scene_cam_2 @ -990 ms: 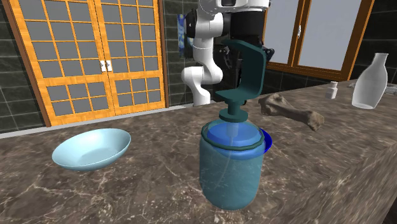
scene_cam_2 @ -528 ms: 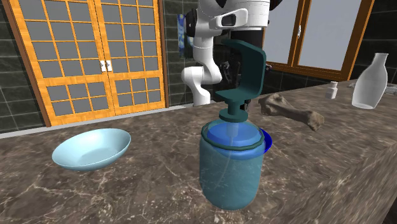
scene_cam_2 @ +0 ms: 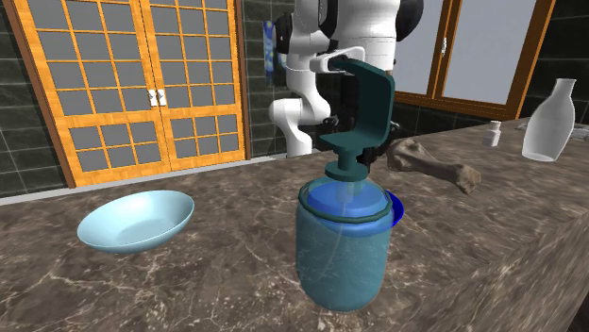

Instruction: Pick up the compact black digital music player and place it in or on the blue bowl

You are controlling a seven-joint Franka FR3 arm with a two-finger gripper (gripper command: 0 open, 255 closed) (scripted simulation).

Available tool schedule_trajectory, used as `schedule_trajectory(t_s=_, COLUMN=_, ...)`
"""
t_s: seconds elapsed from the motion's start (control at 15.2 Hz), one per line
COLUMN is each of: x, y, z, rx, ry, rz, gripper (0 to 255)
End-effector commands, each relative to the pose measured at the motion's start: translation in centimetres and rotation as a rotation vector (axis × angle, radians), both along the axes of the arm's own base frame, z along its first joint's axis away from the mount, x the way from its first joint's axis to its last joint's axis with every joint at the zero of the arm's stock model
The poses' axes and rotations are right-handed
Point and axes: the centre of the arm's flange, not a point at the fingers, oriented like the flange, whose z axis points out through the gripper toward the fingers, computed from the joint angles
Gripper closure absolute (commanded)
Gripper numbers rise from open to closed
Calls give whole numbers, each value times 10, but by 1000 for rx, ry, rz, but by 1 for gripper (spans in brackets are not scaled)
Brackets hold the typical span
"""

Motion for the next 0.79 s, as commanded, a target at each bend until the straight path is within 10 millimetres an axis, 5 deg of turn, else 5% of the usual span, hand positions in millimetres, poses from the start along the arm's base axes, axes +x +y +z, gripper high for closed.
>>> schedule_trajectory(t_s=0.0, x=0, y=0, z=-6, rx=0, ry=-1, rz=0, gripper=255)
schedule_trajectory(t_s=0.46, x=0, y=0, z=-6, rx=0, ry=-1, rz=0, gripper=255)
schedule_trajectory(t_s=0.53, x=0, y=0, z=-6, rx=0, ry=-1, rz=0, gripper=0)
schedule_trajectory(t_s=0.73, x=0, y=0, z=-6, rx=0, ry=-1, rz=0, gripper=0)
